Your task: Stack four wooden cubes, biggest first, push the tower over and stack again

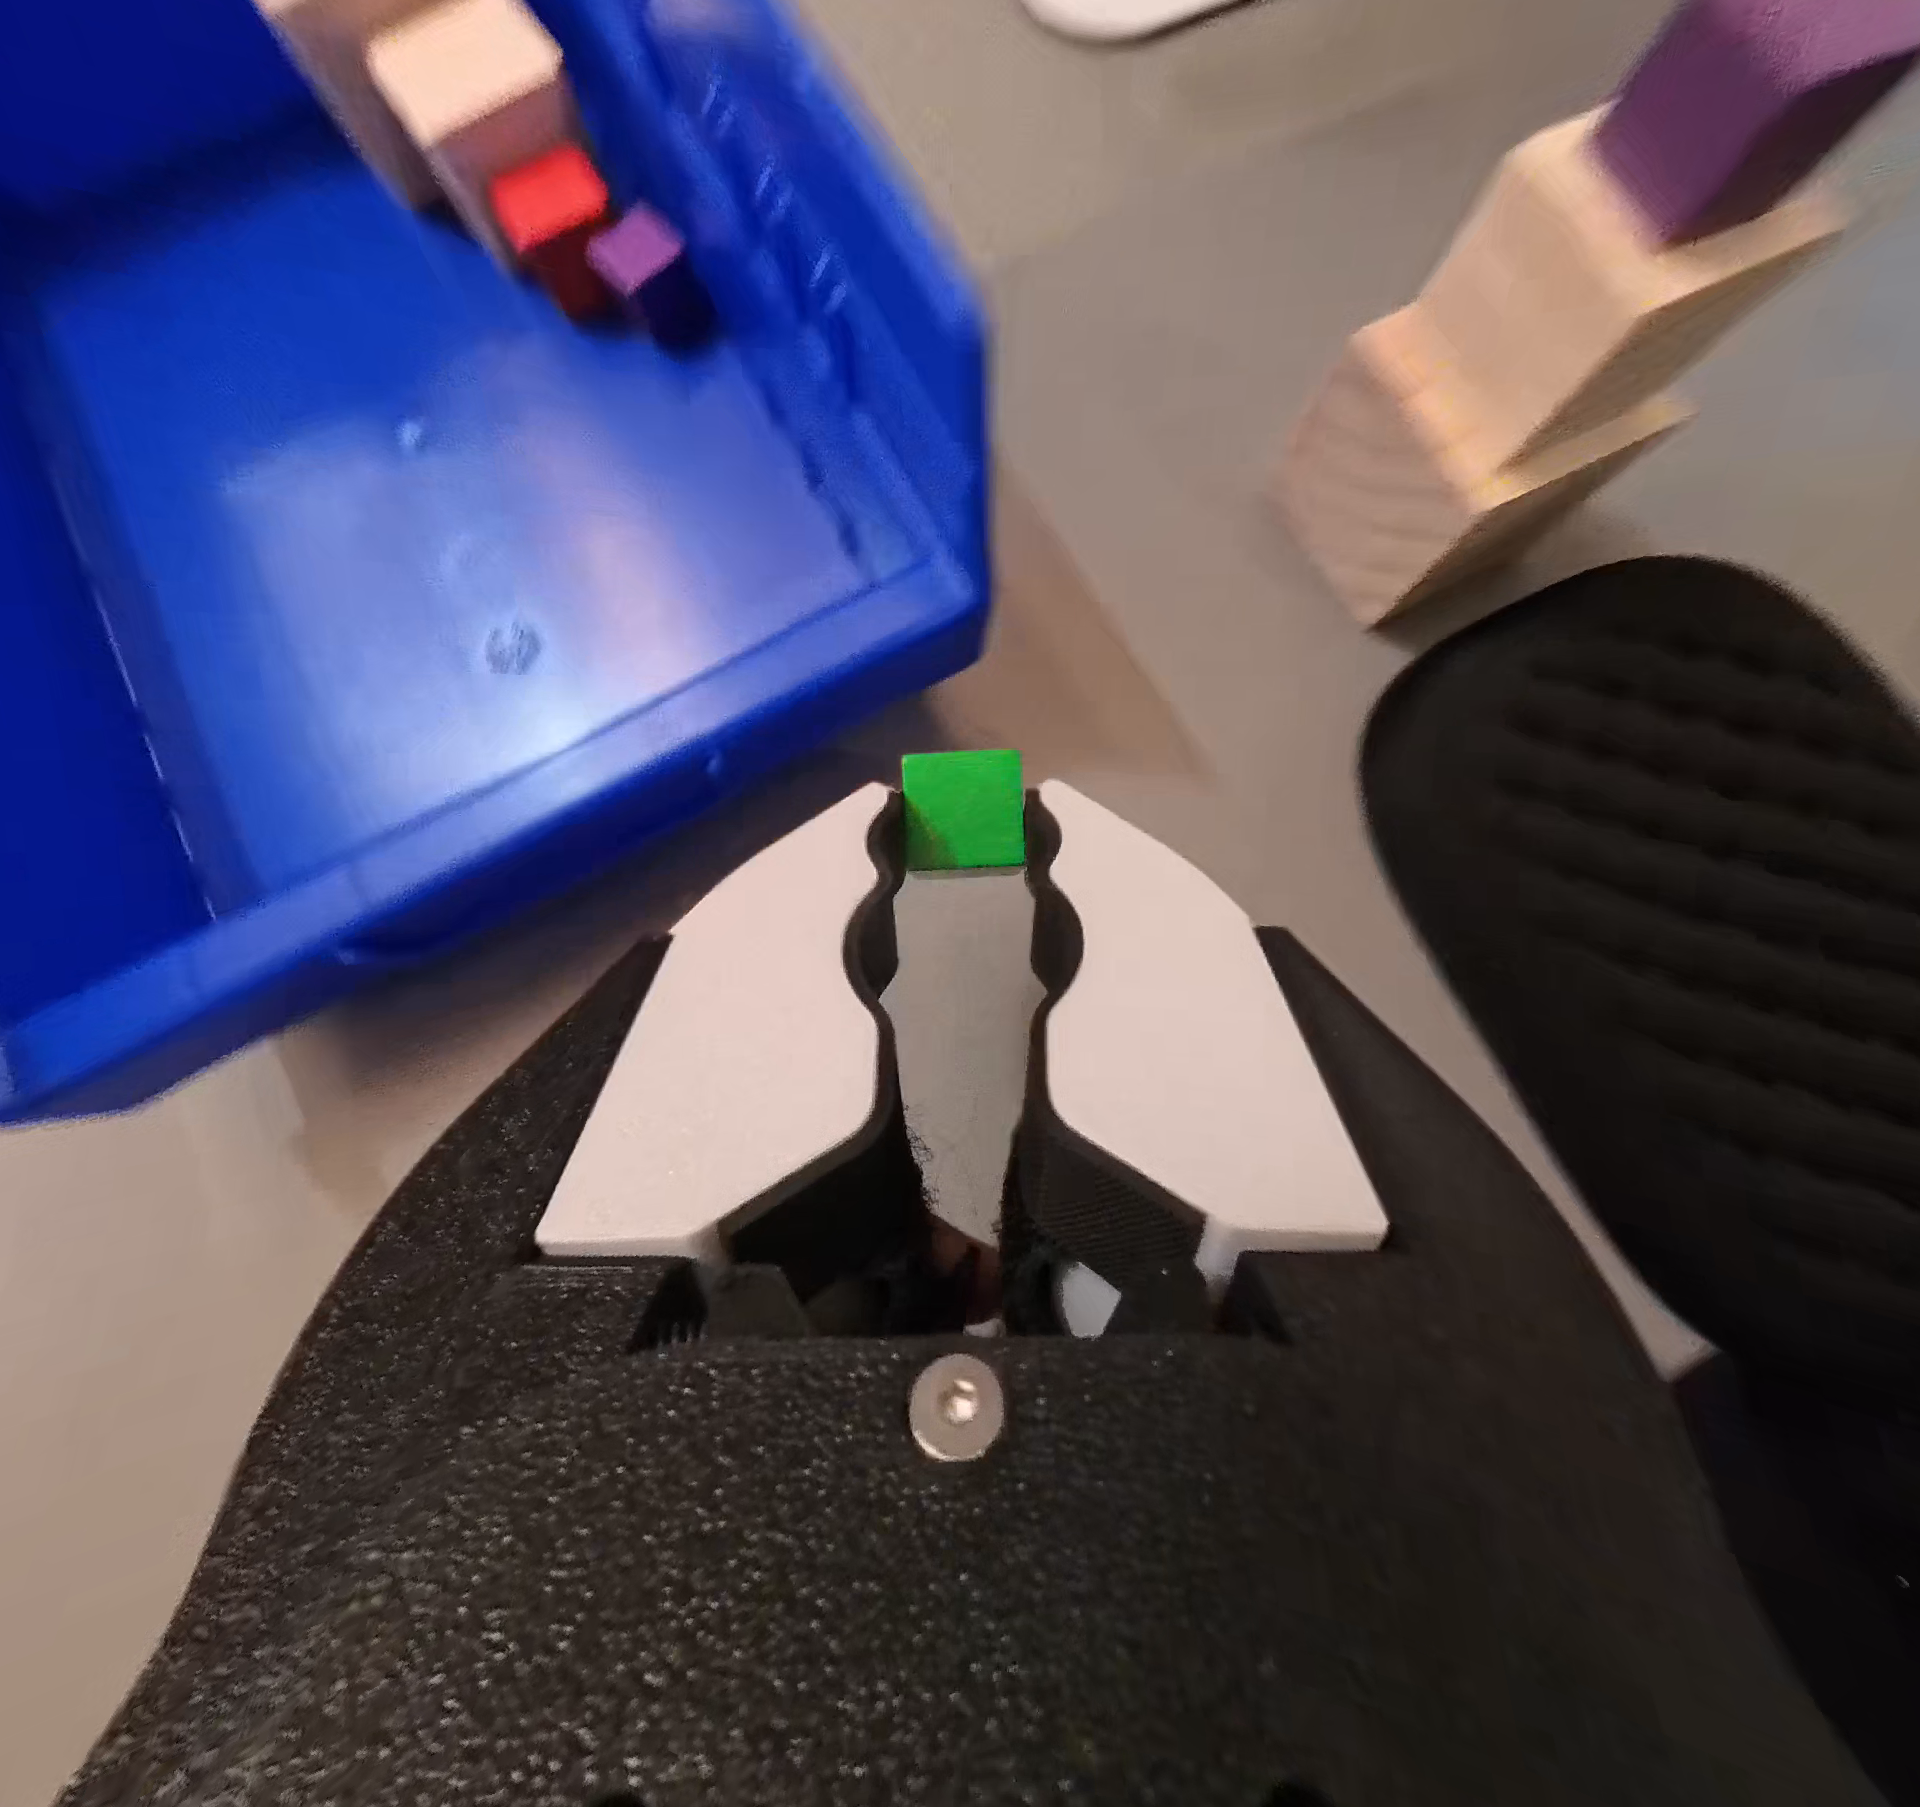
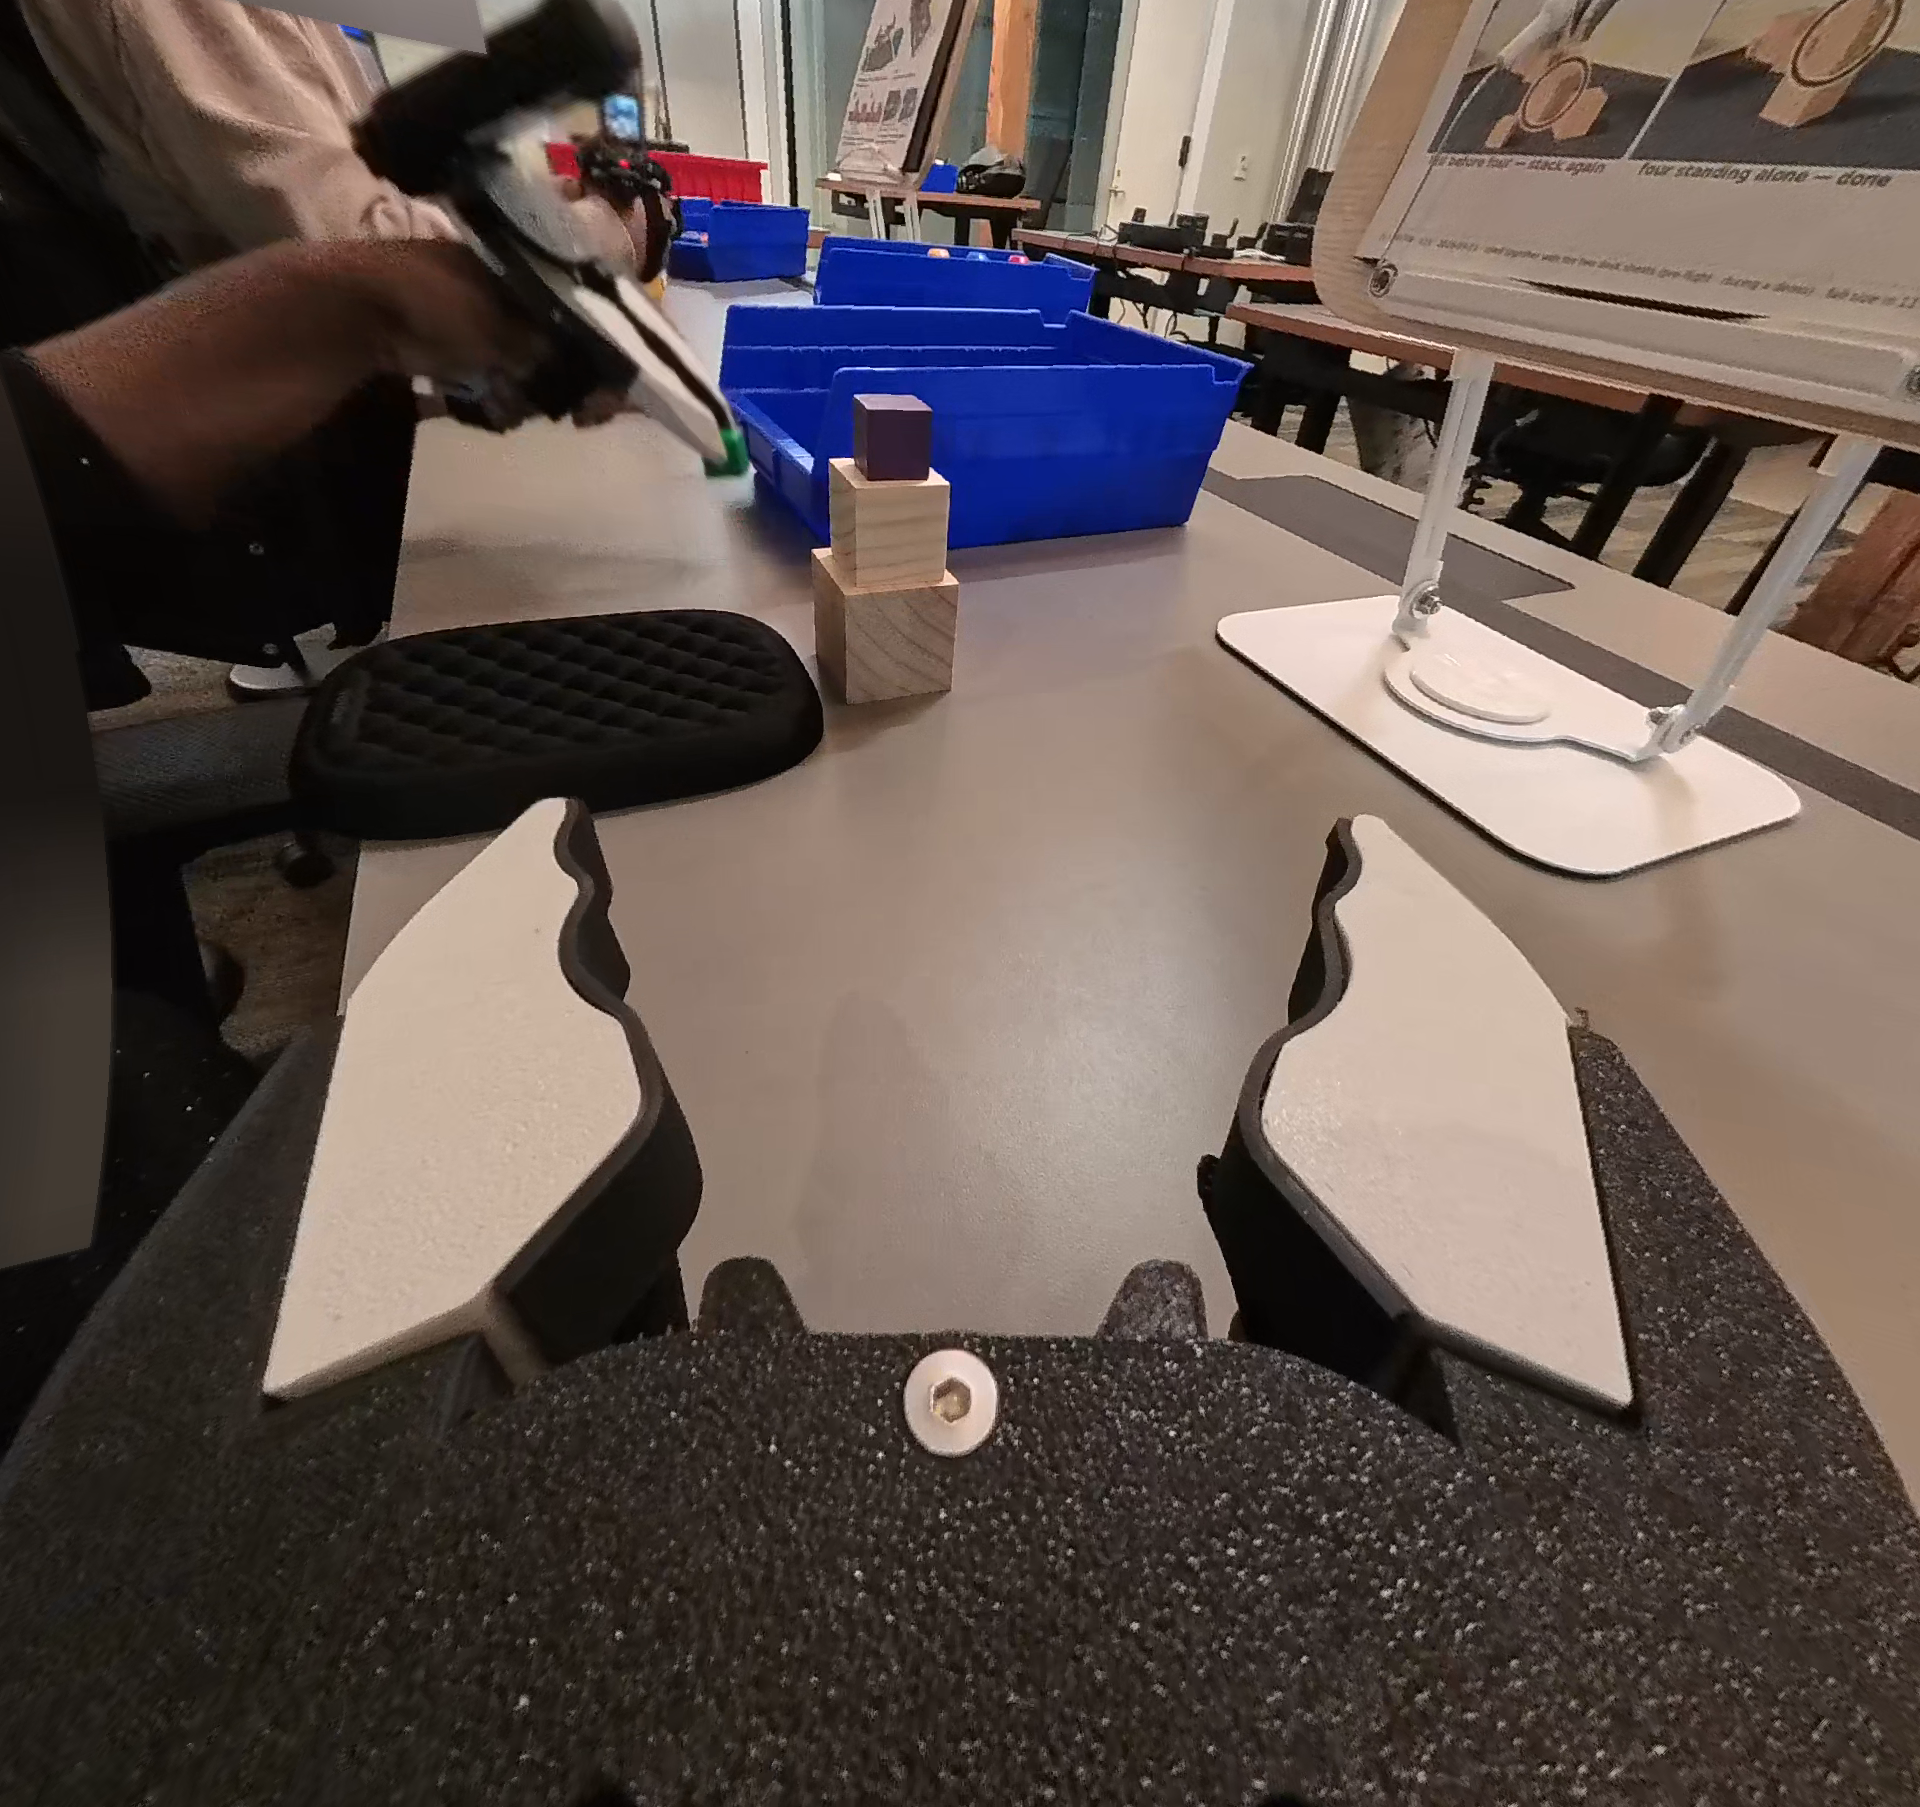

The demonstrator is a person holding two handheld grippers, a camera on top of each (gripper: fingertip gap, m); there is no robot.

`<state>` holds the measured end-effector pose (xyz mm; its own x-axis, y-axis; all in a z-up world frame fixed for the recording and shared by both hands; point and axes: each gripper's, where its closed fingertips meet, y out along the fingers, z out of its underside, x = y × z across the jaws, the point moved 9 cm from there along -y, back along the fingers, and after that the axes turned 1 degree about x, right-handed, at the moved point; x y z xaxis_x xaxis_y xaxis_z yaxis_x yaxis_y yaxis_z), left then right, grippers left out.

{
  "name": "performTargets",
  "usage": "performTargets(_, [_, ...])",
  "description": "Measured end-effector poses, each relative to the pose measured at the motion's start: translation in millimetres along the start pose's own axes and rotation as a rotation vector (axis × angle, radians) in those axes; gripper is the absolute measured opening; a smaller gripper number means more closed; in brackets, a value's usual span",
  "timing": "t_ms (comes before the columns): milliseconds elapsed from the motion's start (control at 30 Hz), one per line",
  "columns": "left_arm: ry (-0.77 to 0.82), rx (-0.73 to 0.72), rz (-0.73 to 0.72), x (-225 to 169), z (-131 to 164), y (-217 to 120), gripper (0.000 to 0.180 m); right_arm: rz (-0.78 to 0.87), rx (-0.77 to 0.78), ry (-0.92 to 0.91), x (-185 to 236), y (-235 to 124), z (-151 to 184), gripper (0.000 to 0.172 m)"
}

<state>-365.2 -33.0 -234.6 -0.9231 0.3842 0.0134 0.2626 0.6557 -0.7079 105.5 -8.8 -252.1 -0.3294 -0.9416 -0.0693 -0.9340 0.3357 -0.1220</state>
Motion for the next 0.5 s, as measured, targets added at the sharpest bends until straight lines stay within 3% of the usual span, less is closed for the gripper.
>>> performTargets(200, [0.242, -0.06, 0.271, -56, -79, -30, 0.021, -0.008, 0.01, -0.005, 1, 1, 0, 0.123])
performTargets(367, [0.398, -0.005, 0.375, -81, -129, -15, 0.021, -0.007, 0.012, -0.017, 2, 1, 0, 0.121])
performTargets(500, [0.522, 0.054, 0.466, -88, -148, 6, 0.021, -0.015, 0.015, -0.019, 2, 2, 1, 0.12])
